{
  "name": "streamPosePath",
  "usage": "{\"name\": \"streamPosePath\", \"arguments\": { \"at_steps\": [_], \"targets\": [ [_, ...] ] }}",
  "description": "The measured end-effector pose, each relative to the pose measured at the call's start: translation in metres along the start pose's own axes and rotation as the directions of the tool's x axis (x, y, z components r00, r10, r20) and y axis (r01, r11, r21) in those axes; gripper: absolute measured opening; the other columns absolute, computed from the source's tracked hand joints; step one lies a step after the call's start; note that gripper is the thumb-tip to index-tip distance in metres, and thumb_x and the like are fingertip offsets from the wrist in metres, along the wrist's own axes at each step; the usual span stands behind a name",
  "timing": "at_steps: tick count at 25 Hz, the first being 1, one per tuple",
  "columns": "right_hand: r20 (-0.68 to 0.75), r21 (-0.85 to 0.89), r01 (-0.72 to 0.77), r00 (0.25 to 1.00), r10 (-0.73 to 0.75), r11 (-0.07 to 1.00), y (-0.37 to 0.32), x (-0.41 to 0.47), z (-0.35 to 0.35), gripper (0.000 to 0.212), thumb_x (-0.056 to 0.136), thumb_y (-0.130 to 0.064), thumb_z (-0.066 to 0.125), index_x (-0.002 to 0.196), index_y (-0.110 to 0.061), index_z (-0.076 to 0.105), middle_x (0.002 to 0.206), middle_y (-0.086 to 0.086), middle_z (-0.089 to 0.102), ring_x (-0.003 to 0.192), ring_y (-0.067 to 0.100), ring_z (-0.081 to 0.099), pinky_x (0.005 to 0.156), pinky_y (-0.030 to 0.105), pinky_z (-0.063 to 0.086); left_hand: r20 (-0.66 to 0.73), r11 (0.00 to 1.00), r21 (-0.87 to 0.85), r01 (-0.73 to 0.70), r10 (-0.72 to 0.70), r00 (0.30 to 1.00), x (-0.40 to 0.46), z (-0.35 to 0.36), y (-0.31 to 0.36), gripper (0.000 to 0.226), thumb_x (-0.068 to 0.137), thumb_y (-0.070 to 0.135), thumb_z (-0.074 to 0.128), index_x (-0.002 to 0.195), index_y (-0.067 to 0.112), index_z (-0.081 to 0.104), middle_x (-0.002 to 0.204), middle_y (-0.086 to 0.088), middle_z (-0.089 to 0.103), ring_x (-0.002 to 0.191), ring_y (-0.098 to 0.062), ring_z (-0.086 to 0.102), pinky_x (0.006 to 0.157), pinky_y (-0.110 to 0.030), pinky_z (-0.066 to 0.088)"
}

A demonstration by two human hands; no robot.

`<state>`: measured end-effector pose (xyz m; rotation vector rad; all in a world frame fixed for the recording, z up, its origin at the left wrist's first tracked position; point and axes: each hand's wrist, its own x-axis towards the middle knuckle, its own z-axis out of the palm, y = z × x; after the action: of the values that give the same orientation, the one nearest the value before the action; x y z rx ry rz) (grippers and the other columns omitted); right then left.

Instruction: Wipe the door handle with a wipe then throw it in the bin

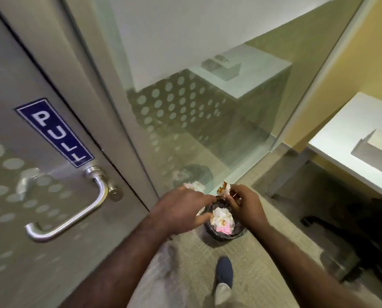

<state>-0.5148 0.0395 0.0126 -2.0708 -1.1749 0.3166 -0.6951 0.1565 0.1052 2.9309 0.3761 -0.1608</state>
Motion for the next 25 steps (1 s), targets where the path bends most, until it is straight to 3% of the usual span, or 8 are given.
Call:
{"name": "streamPosePath", "arguments": {
  "at_steps": [3,5,7,10,15,22,25],
  "targets": [
    [-0.010,-0.064,-0.056,0.998,0.056,0.996,0.046,0.025,-0.010,0.030,0.086,-0.033,0.071,0.112,-0.019,0.066,0.086,0.000,0.070,0.065,0.012,0.057,0.061,0.029,0.046,-0.242,0.980,0.198,0.001,0.048,0.969,0.064,-0.016,-0.029,0.040,0.083,0.040,0.074,0.118,0.023,0.067,0.104,-0.001,0.073,0.102,-0.024,0.067,0.099,-0.043,0.042],
    [0.018,-0.125,-0.082,0.996,0.084,0.989,0.075,0.043,-0.012,0.036,0.085,-0.033,0.071,0.117,-0.020,0.062,0.089,0.002,0.072,0.072,0.020,0.064,0.063,0.030,0.047,-0.369,0.950,0.303,0.077,0.043,0.929,0.096,-0.021,-0.052,0.040,0.077,0.034,0.080,0.113,0.019,0.070,0.103,-0.002,0.073,0.108,-0.025,0.066,0.104,-0.047,0.035],
    [0.067,-0.187,-0.101,0.991,0.115,0.977,0.100,0.057,-0.008,0.038,0.085,-0.032,0.070,0.119,-0.020,0.060,0.095,0.005,0.072,0.083,0.028,0.066,0.065,0.033,0.049,-0.415,0.913,0.396,0.092,0.089,0.906,0.111,-0.018,-0.072,0.037,0.084,0.032,0.074,0.117,0.016,0.068,0.111,-0.003,0.071,0.118,-0.025,0.061,0.103,-0.044,0.028],
    [0.188,-0.250,-0.146,0.963,0.196,0.957,0.139,0.076,0.004,0.036,0.086,-0.032,0.067,0.119,-0.018,0.056,0.101,0.009,0.070,0.089,0.032,0.065,0.065,0.034,0.046,-0.420,0.812,0.579,0.073,0.221,0.880,0.117,-0.007,-0.086,0.036,0.094,0.041,0.058,0.120,0.018,0.066,0.117,-0.001,0.069,0.119,-0.021,0.061,0.100,-0.040,0.033],
    [0.447,-0.240,-0.155,0.859,0.251,0.958,0.188,0.085,0.041,0.037,0.087,-0.014,0.063,0.123,-0.006,0.056,0.127,0.018,0.057,0.115,0.035,0.054,0.092,0.038,0.046,-0.461,0.781,0.618,0.090,0.267,0.847,0.125,-0.004,-0.084,0.045,0.089,0.052,0.062,0.113,0.015,0.071,0.106,-0.001,0.073,0.104,-0.020,0.069,0.085,-0.035,0.040],
    [0.561,-0.347,-0.153,0.757,0.335,0.925,0.202,0.094,0.076,0.029,0.088,-0.007,0.055,0.117,-0.003,0.055,0.120,0.020,0.058,0.110,0.036,0.056,0.088,0.039,0.044,-0.493,0.809,0.579,0.105,0.244,0.835,0.128,-0.004,-0.083,0.050,0.085,0.058,0.066,0.105,0.013,0.074,0.098,-0.002,0.074,0.091,-0.021,0.072,0.076,-0.034,0.041],
    [0.581,-0.429,-0.157,0.706,0.405,0.890,0.208,0.093,0.083,0.033,0.089,-0.010,0.056,0.122,-0.005,0.057,0.128,0.016,0.053,0.114,0.032,0.054,0.094,0.036,0.045,-0.491,0.820,0.562,0.104,0.230,0.840,0.129,-0.003,-0.084,0.052,0.082,0.060,0.067,0.102,0.013,0.075,0.095,-0.002,0.074,0.088,-0.020,0.072,0.076,-0.034,0.041]
  ]
}}
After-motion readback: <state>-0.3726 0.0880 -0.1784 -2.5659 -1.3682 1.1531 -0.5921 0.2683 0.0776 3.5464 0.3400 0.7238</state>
